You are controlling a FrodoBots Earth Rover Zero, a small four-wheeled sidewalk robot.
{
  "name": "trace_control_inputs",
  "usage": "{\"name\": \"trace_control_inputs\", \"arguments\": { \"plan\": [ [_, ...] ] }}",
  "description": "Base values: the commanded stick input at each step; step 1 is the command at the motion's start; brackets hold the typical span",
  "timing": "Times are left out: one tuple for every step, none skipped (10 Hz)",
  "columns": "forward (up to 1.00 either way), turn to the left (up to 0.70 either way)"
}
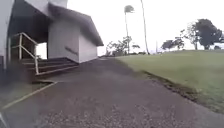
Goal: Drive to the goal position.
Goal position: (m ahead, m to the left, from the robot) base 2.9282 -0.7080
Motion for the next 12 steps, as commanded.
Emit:
{"name": "trace_control_inputs", "arguments": {
  "plan": [
    [0.70, 0.00],
    [0.70, 0.00],
    [0.70, 0.00],
    [0.70, 0.00],
    [0.70, 0.00],
    [0.70, 0.00],
    [0.70, 0.00],
    [0.70, 0.00],
    [0.70, 0.00],
    [0.70, 0.00],
    [0.70, 0.00],
    [0.70, 0.00]
  ]
}}
